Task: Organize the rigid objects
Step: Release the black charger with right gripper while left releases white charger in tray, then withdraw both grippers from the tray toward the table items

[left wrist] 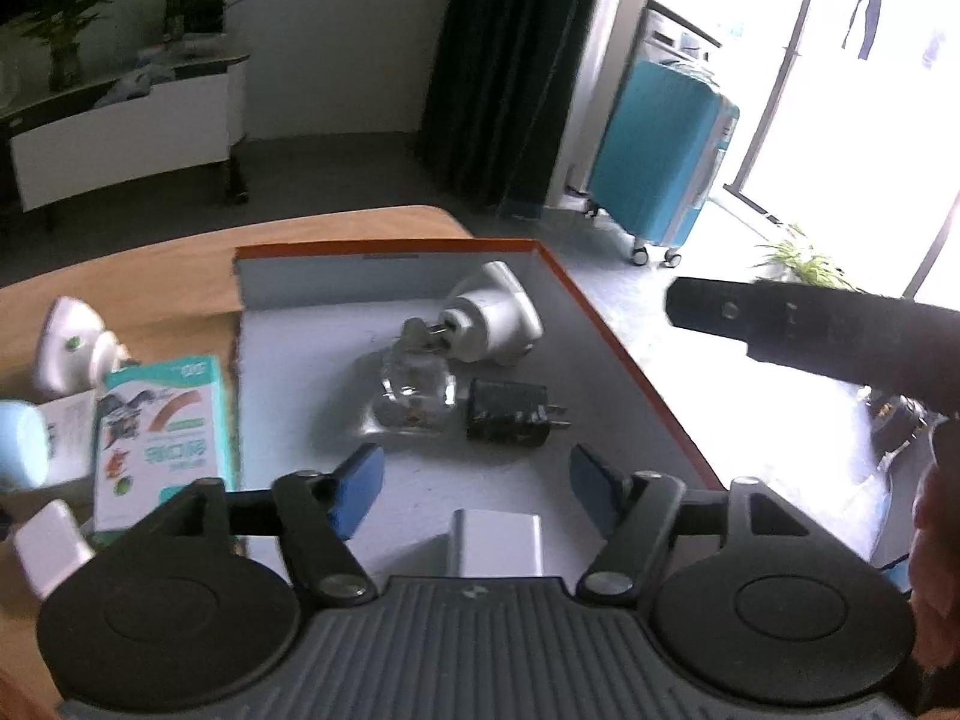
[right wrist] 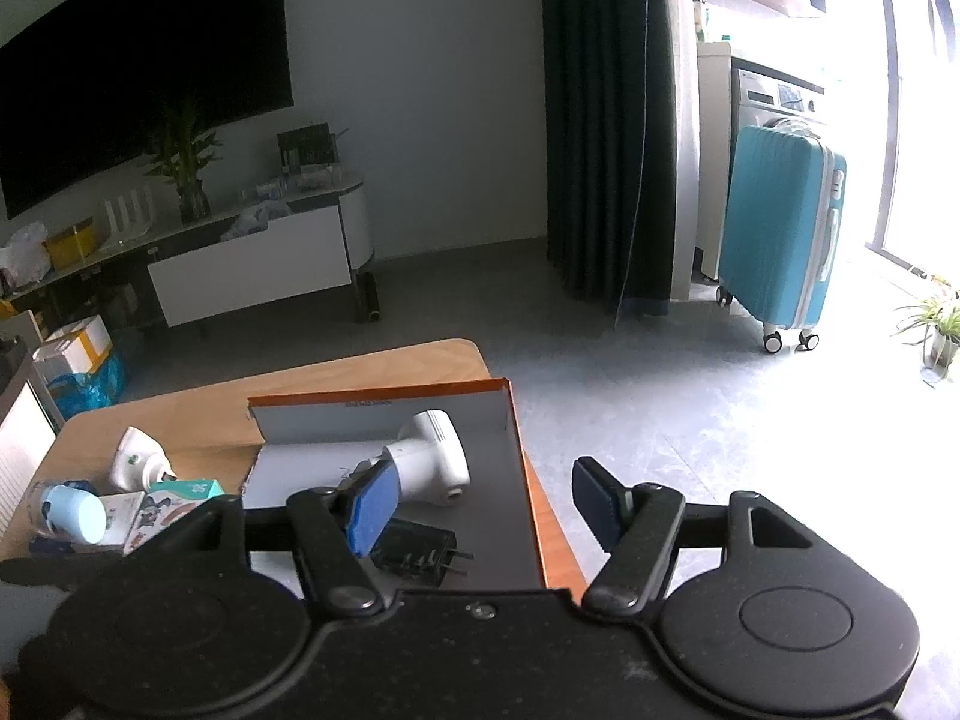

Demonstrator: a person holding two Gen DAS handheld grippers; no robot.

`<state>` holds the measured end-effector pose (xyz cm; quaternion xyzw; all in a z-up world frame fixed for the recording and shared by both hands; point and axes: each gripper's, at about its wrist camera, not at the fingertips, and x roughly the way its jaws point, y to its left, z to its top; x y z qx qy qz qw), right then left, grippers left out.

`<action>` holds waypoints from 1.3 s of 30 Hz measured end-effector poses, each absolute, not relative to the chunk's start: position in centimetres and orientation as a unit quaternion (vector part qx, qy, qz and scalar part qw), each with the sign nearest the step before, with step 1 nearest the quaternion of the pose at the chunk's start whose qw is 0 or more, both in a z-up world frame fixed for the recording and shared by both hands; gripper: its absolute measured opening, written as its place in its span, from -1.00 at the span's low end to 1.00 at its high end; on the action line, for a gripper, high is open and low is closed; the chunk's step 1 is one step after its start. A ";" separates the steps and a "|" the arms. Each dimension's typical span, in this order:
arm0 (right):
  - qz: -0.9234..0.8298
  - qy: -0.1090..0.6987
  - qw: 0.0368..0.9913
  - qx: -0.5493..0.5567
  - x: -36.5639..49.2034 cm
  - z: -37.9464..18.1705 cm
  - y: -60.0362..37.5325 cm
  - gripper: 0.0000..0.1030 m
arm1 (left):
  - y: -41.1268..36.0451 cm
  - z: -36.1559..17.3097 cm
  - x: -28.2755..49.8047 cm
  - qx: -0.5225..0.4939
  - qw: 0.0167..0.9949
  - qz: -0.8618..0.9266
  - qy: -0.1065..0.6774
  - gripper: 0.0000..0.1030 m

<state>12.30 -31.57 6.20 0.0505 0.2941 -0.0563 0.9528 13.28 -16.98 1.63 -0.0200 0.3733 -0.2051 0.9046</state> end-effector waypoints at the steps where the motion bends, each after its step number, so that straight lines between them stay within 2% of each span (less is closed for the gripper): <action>1: -0.059 0.293 0.953 0.051 12.1 6.3 -31.5 0.59 | -16.7 1.8 13.1 -0.020 0.906 -0.199 0.374 0.47; 3: -0.058 0.291 0.953 0.052 11.7 6.4 -31.2 0.72 | -16.2 2.2 12.8 -0.016 0.907 -0.187 0.376 0.62; 7: -0.050 0.293 0.954 0.043 11.2 6.4 -30.3 0.76 | -14.9 3.0 12.1 -0.011 0.911 -0.161 0.379 0.85; 11: -0.038 0.291 0.954 0.053 10.6 6.5 -29.6 0.79 | -13.6 3.8 11.6 -0.006 0.916 -0.135 0.377 0.94; 17: -0.029 0.288 0.956 0.048 10.0 6.5 -27.6 0.81 | -11.3 4.6 10.8 -0.009 0.923 -0.103 0.371 1.00; 21: -0.028 0.286 0.956 0.060 9.9 6.4 -26.5 0.95 | -10.0 4.9 10.3 -0.012 0.925 -0.087 0.370 1.00; 26: -0.024 0.278 0.959 0.051 10.0 5.9 -24.8 0.96 | -8.3 5.0 9.8 -0.023 0.927 -0.071 0.367 1.00; 39: 0.049 0.332 0.942 0.022 10.7 5.3 -20.7 0.98 | -4.3 4.9 8.8 -0.048 0.930 -0.039 0.362 1.00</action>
